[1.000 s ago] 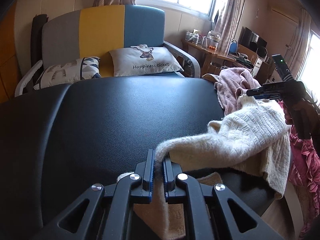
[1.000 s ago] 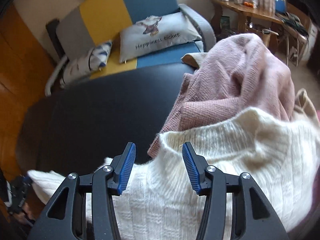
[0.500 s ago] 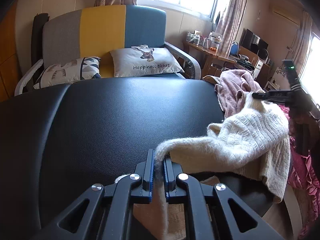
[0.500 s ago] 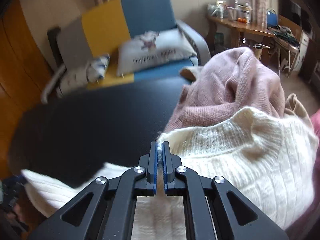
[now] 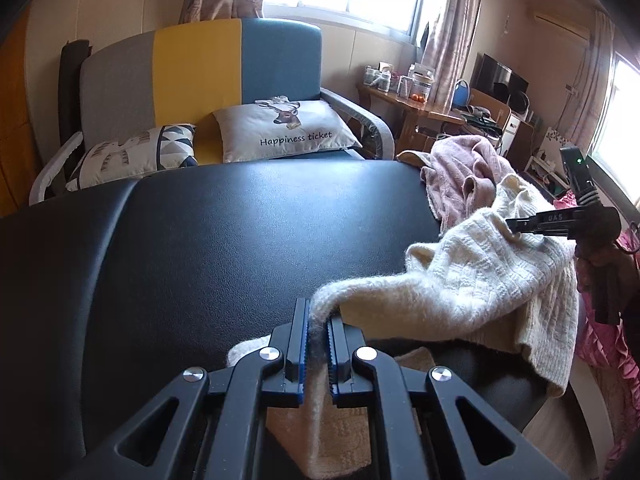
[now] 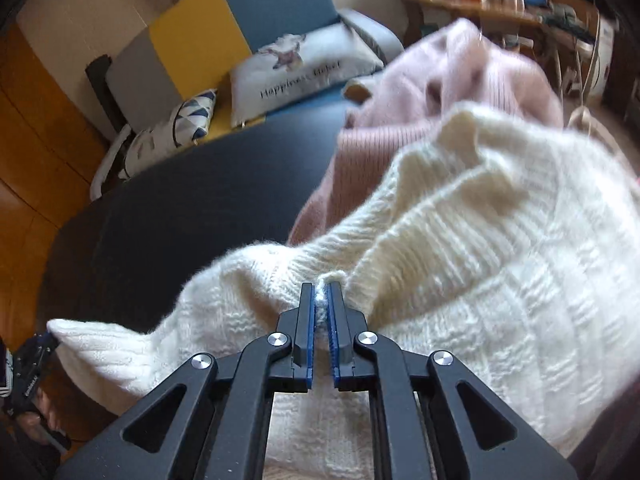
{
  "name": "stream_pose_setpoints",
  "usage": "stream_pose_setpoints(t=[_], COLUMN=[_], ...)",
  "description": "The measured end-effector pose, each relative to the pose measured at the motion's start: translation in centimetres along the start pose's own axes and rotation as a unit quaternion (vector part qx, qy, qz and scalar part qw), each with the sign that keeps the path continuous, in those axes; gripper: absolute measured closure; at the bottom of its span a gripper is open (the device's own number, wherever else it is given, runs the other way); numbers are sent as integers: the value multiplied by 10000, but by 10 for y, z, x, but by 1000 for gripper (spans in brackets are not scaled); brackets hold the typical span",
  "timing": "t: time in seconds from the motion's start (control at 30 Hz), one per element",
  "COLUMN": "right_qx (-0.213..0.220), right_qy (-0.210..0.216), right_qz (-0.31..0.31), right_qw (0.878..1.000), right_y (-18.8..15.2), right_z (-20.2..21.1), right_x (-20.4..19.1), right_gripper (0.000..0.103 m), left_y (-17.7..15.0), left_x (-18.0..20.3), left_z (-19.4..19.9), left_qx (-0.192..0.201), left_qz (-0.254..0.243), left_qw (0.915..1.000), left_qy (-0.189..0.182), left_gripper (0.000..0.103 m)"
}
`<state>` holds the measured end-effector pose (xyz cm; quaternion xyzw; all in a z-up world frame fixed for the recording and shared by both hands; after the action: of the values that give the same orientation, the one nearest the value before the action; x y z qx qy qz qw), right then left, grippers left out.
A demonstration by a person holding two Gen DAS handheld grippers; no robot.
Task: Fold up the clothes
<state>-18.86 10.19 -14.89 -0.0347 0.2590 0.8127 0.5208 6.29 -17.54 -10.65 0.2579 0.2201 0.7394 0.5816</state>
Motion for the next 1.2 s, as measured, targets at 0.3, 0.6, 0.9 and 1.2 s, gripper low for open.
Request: stream_pose_setpoints(t=[0.3, 0.6, 0.9, 1.2], right_qx=[273, -243, 586, 1877], right_qy=[274, -542, 68, 1873], right_qz=[-81, 344, -12, -1261], right_qw=[9992, 9976, 9983, 9559], right_y=[18, 31, 22, 24], right_z=[4, -31, 5, 76], right_x=[1, -19, -20, 0], right_gripper=[73, 97, 98, 98], left_y=[2, 1, 4, 17], left_x=[4, 4, 4, -1], left_z=[-7, -14, -10, 8], left_qx=[-36, -95, 74, 350], left_qz=[-111, -141, -30, 121], left_qw=[9999, 9998, 9999, 9989], left_qy=[61, 80, 104, 286], left_gripper=[95, 95, 95, 97])
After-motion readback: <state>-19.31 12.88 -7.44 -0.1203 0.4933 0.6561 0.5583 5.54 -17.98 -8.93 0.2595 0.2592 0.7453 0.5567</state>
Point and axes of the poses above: each gripper's, at about its wrist camera, not at the fingertips, and z roughly against the way its jaws point, x to its right, y to its top, the point moved 3 cm from there along -z, roughly the way its jaws point, and after that the axes turned 5 degrees about -x, right-handed, at the moved point
